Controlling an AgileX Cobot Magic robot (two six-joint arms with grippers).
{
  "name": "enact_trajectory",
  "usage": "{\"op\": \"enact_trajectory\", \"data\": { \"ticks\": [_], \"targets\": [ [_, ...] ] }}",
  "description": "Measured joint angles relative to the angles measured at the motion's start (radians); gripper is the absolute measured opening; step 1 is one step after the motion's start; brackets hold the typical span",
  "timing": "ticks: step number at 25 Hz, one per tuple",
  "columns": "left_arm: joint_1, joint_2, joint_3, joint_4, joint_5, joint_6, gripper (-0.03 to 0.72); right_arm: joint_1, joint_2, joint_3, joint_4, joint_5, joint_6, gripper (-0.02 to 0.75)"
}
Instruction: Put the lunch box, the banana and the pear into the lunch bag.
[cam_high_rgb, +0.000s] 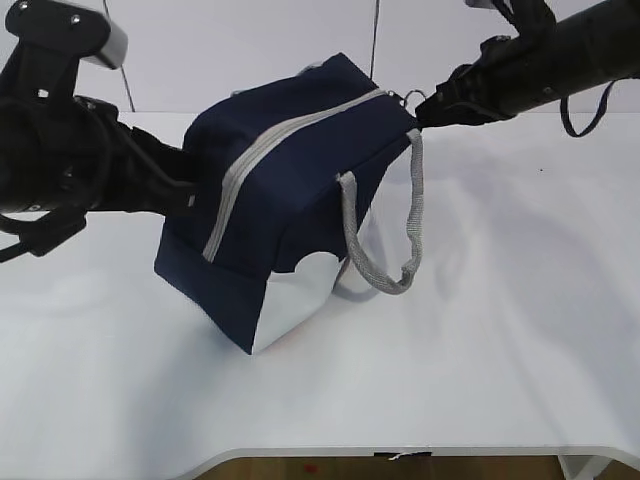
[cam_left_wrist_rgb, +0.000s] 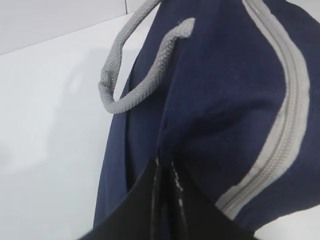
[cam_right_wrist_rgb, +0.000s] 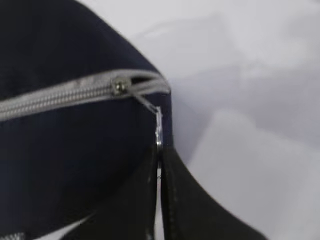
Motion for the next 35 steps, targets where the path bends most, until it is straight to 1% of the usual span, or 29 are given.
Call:
{"op": "enact_trajectory", "data": {
  "ticks": [2,6,16,20,29,35],
  "targets": [
    [0.0,0.002,0.0,0.003,0.0,0.0,-0.008,-0.011,0.0,0.0,-0.022,0.051,0.016,0.006],
    [0.0,0.004,0.0,0.017,-0.007,0.0,-0.008,-0.013,-0.001,0.0,-0.063,0.103,0.044,0.006],
    [0.0,0.004,0.0,0.051,-0.018,0.002,-0.008,-0.018,-0.001,0.0,-0.081,0.204,0.067,0.006],
    [0.004,0.008,0.0,0.055,-0.028,0.002,-0.008,-0.018,-0.002,0.0,-0.106,0.251,0.082,0.006],
    [0.082,0.062,0.0,0.057,-0.098,0.003,-0.008,-0.018,-0.045,0.0,-0.147,0.353,0.121,0.006],
    [0.105,0.131,-0.069,0.059,-0.109,0.003,-0.008,-0.018,-0.05,0.0,-0.168,0.447,0.15,0.006]
  ]
}}
